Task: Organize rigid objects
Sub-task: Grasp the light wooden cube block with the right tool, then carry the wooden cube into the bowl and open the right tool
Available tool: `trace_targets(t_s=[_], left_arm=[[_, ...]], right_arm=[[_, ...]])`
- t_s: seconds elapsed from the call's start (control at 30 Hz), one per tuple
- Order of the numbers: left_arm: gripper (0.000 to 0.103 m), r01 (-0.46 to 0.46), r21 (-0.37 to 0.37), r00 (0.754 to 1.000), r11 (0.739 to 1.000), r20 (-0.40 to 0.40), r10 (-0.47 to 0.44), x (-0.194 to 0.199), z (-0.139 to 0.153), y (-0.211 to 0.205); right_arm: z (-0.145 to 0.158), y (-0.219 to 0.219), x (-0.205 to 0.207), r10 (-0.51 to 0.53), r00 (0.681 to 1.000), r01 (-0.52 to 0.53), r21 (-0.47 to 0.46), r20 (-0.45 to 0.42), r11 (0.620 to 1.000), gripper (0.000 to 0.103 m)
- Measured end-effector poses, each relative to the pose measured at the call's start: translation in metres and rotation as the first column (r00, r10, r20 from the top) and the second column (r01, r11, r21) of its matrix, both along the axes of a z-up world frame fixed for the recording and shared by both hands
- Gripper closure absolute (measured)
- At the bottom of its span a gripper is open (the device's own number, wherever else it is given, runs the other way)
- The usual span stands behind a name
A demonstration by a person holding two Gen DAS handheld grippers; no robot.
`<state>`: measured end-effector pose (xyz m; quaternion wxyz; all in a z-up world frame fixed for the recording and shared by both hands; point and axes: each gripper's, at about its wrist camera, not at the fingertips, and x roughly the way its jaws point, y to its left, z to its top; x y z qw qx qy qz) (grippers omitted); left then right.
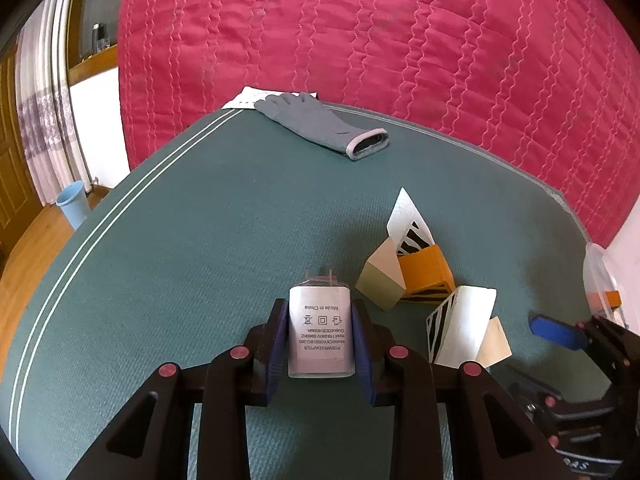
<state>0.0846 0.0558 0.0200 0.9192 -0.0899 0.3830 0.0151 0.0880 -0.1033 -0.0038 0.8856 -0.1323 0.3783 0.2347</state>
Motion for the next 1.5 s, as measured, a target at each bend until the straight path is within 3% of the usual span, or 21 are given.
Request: trace_targets(t_s=[0.33, 0.5, 0.63, 1.0, 1.27, 1.5], left_arm=[[0.071, -0.009, -0.018, 1.000, 1.000, 0.000, 0.009, -0.001, -0.001, 0.005], [0.071, -0.008, -0.018, 1.000, 1.000, 0.002, 0.008, -0.001, -0.001, 0.005], [0.071, -0.011, -0.023, 1.000, 1.000, 0.009, 0.011, -0.002, -0.001, 0.006], [0.071, -0.006, -0.030, 0.999, 1.000, 0.033, 0.007, -0.005, 0.001, 0.006], [0.071, -0.002, -0.022, 0.999, 1.000, 0.053, 0.003, -0.009, 0.004, 0.002], [0.071, -0.004, -0.015, 0.998, 1.000, 0.056, 0.005, -0.009, 0.005, 0.000]], right_arm=[[0.001, 0.026, 0.020, 0.065, 0.998, -0.064, -0.039, 0.023, 0.997, 0.037], [0.001, 0.030, 0.015, 0.080, 0.996, -0.079, -0.027, 0.025, 0.997, 0.060], [0.000, 0.032, 0.007, 0.069, 0.997, -0.068, -0.030, 0.034, 0.997, 0.061], [0.008, 0.000, -0.017, -0.037, 0.999, 0.034, 0.094, 0.031, 0.995, 0.061], [0.020, -0.034, -0.035, -0.144, 0.989, 0.134, 0.204, 0.035, 0.970, 0.061], [0.025, -0.054, -0.042, -0.204, 0.978, 0.188, 0.246, 0.042, 0.951, 0.061]])
